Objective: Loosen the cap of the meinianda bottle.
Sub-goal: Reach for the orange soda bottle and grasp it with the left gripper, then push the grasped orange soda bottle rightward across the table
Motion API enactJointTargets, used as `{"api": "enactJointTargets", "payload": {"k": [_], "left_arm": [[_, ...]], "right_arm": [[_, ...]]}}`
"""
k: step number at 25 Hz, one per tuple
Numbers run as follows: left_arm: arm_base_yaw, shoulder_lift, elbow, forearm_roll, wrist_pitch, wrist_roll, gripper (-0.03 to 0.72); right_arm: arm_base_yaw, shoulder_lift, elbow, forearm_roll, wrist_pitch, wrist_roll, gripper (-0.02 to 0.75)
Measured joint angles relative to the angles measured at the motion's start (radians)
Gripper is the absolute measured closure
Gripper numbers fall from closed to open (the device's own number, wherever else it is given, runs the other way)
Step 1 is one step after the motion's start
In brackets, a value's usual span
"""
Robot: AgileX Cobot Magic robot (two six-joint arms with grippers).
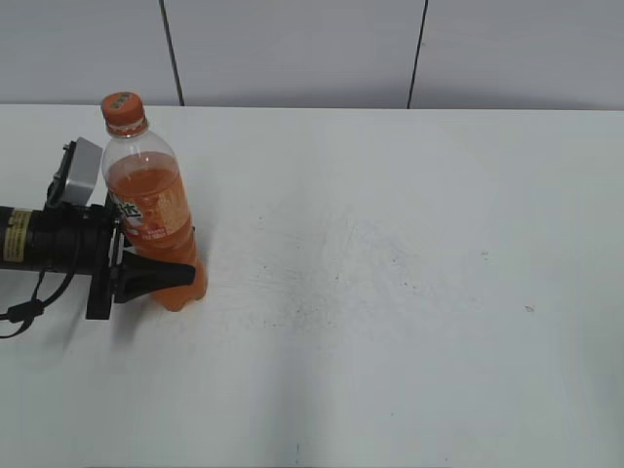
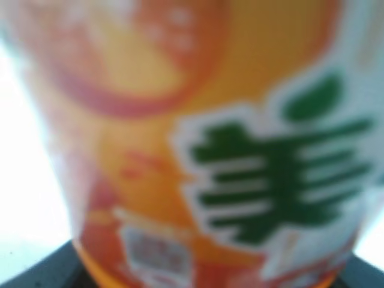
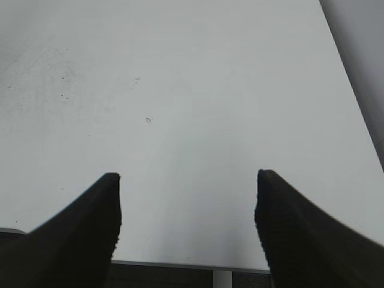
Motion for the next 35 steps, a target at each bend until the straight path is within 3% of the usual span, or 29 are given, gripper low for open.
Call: {"api": "enactJointTargets", "payload": {"k": [2, 23, 35], "left_arm": [[0.000, 0.000, -0.001, 0.000, 0.000, -0.001, 0.286], [-0.002, 0.000, -0.001, 0.000, 0.002, -0.043, 0.287], [-0.066, -0.045, 0.000, 0.033, 0.044, -0.055, 0.289]], "right_arm": [[0.000, 0.000, 0.000, 0.000, 0.000, 0.000, 0.213], [0.000, 0.000, 0.000, 0.000, 0.000, 0.000, 0.213], [0.000, 0.000, 0.000, 0.000, 0.000, -0.001, 0.212]]}}
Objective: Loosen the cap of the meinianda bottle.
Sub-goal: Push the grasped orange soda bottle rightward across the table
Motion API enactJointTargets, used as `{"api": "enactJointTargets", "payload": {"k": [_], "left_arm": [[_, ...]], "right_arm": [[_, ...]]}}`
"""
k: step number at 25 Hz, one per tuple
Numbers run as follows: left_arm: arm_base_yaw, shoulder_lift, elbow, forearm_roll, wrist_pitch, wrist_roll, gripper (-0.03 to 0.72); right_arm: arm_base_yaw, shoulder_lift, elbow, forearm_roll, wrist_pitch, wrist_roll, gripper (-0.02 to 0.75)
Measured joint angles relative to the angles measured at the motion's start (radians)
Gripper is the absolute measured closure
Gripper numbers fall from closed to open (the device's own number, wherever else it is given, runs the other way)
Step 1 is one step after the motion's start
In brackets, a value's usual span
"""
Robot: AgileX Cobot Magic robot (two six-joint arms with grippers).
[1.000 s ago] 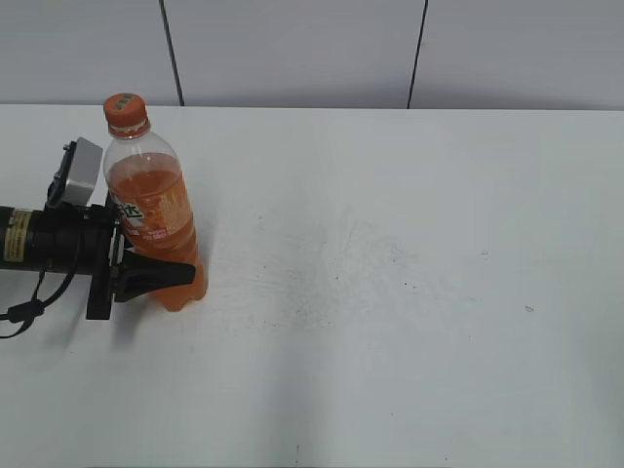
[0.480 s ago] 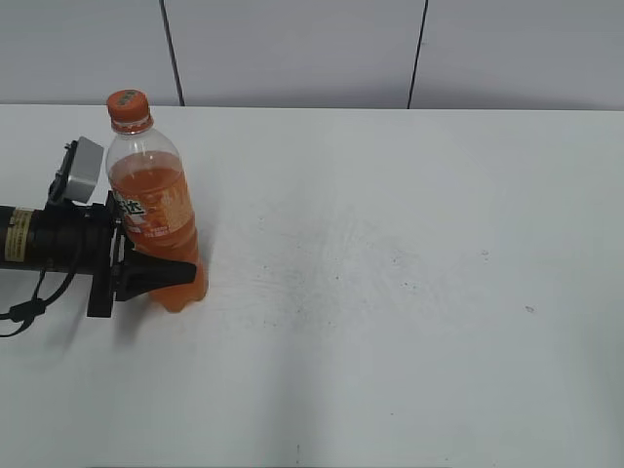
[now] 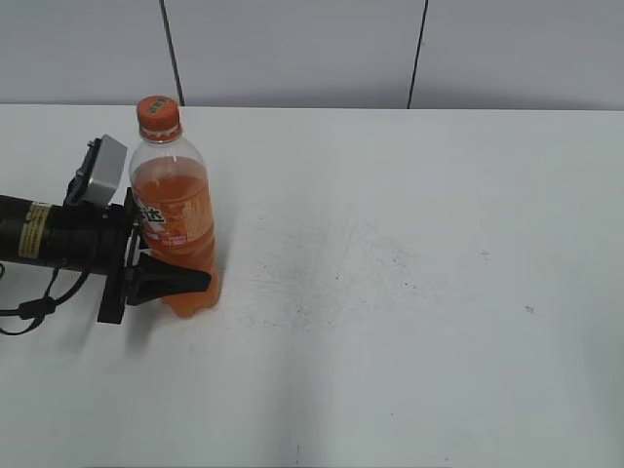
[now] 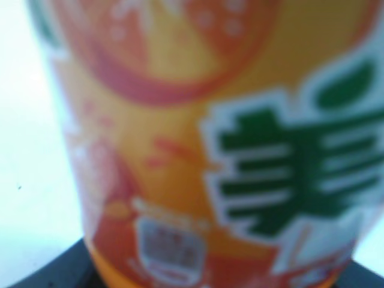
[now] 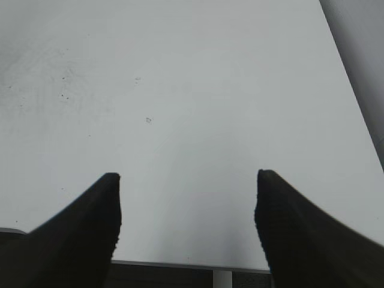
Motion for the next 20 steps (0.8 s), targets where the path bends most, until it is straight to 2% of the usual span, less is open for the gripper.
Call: {"api": "enactJointTargets", "payload": {"k": [5, 9, 15, 20], "left_arm": [[-0.053, -0.013, 0.000, -0.023, 0.002, -0.005, 0.289], [-0.117, -0.013, -0.002, -0.087, 0.004, -0.005, 0.289], [-0.252, -0.009, -0.052, -0.192, 0.004, -0.006, 0.289], [-0.328, 0.051, -0.123, -0.245, 0.001, -0.006, 0.289]], "right_arm": [[0.000, 0.000, 0.000, 0.000, 0.000, 0.000, 0.212], [0.000, 0.000, 0.000, 0.000, 0.000, 0.000, 0.212], [0.000, 0.000, 0.000, 0.000, 0.000, 0.000, 0.212], [0.000, 0.000, 0.000, 0.000, 0.000, 0.000, 0.212]]}}
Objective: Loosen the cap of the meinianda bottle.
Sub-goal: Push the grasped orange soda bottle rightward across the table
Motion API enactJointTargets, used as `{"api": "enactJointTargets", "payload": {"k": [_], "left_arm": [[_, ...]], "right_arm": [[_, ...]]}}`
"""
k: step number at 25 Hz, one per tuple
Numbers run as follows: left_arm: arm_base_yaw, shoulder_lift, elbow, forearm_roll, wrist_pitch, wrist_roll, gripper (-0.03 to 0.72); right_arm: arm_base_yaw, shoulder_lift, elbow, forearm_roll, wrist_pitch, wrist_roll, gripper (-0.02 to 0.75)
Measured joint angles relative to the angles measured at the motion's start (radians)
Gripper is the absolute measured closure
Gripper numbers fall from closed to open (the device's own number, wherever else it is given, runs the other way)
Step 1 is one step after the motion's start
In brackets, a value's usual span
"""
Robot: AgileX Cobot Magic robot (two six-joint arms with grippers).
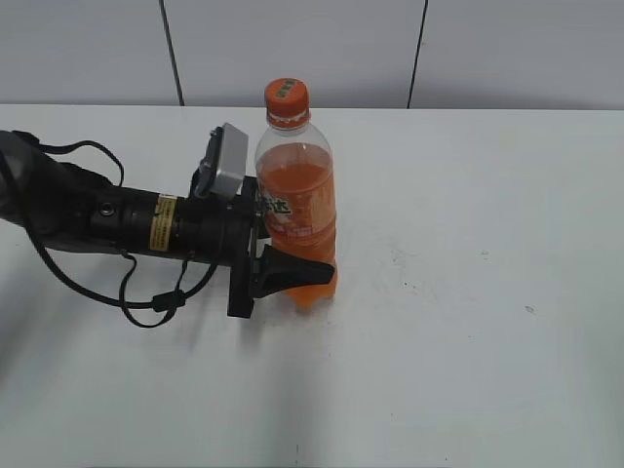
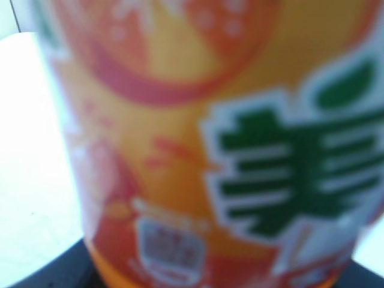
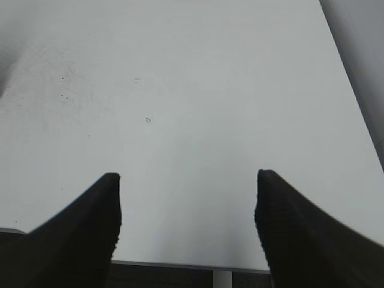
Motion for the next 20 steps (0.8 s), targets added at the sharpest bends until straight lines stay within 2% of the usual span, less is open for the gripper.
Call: {"api": "enactJointTargets", "payload": {"k": [7, 20], "left_arm": [[-0.024, 0.082, -0.076, -0.046, 0.003, 0.000, 0.289], [-0.026, 0.135, -0.086, -0.068, -0.013, 0.000, 0.290]], "right_arm": [[0.000, 0.000, 0.000, 0.000, 0.000, 0.000, 0.212], [0.000, 0.000, 0.000, 0.000, 0.000, 0.000, 0.212]]}}
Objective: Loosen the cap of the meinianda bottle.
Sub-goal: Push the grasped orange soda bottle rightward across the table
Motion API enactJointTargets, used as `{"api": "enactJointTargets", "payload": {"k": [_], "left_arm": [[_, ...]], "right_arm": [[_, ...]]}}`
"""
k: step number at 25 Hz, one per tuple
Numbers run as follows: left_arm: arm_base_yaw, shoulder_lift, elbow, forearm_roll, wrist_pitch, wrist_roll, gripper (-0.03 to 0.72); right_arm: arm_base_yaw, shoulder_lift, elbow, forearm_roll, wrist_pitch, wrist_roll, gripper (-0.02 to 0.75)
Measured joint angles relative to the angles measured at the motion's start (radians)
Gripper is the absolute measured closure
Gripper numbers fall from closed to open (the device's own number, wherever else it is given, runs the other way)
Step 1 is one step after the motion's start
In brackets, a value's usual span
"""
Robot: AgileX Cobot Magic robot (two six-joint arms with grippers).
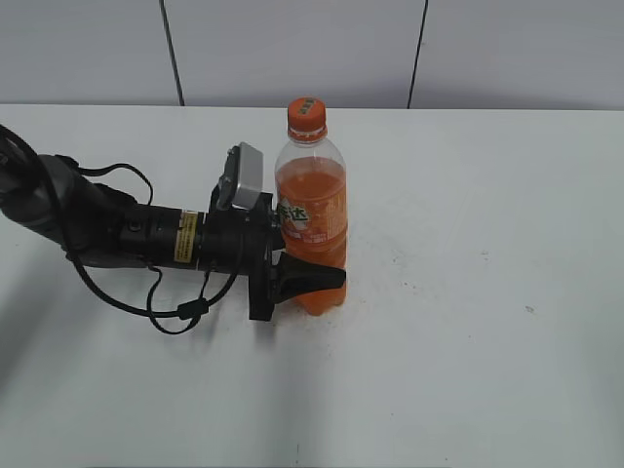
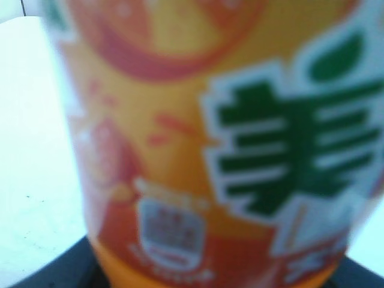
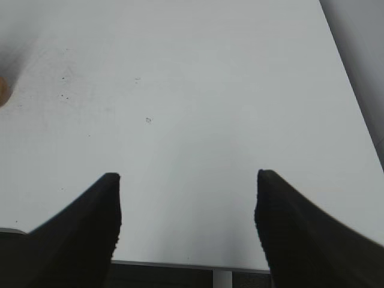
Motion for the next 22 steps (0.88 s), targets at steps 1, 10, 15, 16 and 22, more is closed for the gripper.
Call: {"api": "enactJointTargets", "payload": {"k": [1, 10, 15, 16, 22], "left_arm": [[-0.001, 0.000, 0.000, 0.000, 0.000, 0.000, 0.290], [-0.003, 0.000, -0.001, 0.017, -0.004, 0.001, 0.291], [-0.003, 0.000, -0.001, 0.052, -0.014, 0.001, 0.291], [-0.003, 0.000, -0.001, 0.057, -0.017, 0.001, 0.291], [-0.003, 0.000, -0.001, 0.062, -0.019, 0.001, 0.291]], "right_arm": [[0.000, 0.000, 0.000, 0.000, 0.000, 0.000, 0.212], [0.000, 0.000, 0.000, 0.000, 0.000, 0.000, 0.212], [0.000, 0.000, 0.000, 0.000, 0.000, 0.000, 0.212], [0.000, 0.000, 0.000, 0.000, 0.000, 0.000, 0.212], [0.000, 0.000, 0.000, 0.000, 0.000, 0.000, 0.212]]}}
